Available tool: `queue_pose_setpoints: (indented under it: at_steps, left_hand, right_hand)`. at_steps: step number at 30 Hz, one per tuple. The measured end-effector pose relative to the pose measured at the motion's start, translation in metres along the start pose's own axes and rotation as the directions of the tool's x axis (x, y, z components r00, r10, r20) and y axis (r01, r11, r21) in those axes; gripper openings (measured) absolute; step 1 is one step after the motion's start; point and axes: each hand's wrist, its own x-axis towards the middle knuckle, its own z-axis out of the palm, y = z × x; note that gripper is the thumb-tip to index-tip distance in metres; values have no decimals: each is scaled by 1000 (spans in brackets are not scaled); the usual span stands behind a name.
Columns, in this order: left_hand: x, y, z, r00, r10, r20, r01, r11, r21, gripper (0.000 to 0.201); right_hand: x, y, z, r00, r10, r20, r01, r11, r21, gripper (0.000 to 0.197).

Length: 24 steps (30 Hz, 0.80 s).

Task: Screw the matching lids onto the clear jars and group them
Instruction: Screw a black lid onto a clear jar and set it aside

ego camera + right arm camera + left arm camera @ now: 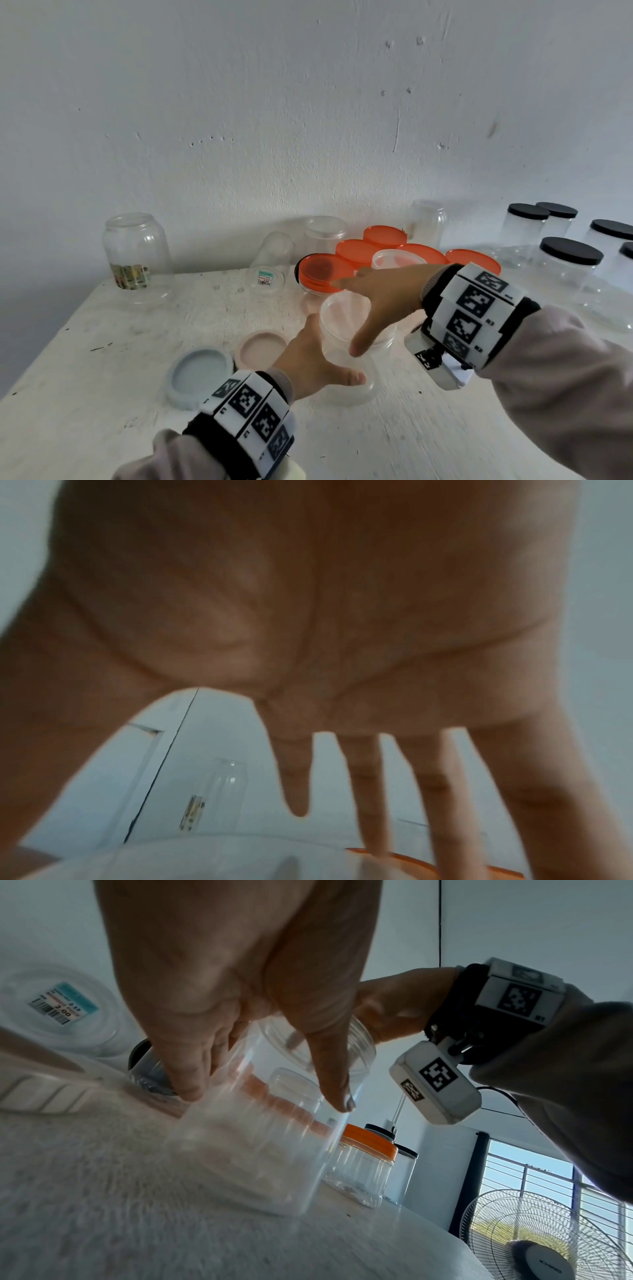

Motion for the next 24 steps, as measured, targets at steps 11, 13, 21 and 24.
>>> queue_pose_setpoints:
  at_steps: [11, 13, 21, 24]
  left_hand:
    - [-2, 1, 3, 999, 16, -28, -16, 999, -34, 107]
    - [-3, 1, 4, 999, 21, -45, -23, 999, -37, 104]
    - [4, 5, -3, 995, 100, 24, -101, 994, 35, 106]
    - [14, 12, -21, 990, 40, 139, -65, 981, 184, 97]
  right_hand:
    - [3, 9, 13, 988, -99, -121, 112, 988, 109, 85]
    - [2, 11, 19, 984, -87, -152, 99, 993, 72, 87]
    - [7, 16, 47, 922, -115, -369, 157, 984, 87, 89]
    - [14, 22, 44, 916, -83, -392, 132, 986, 100, 93]
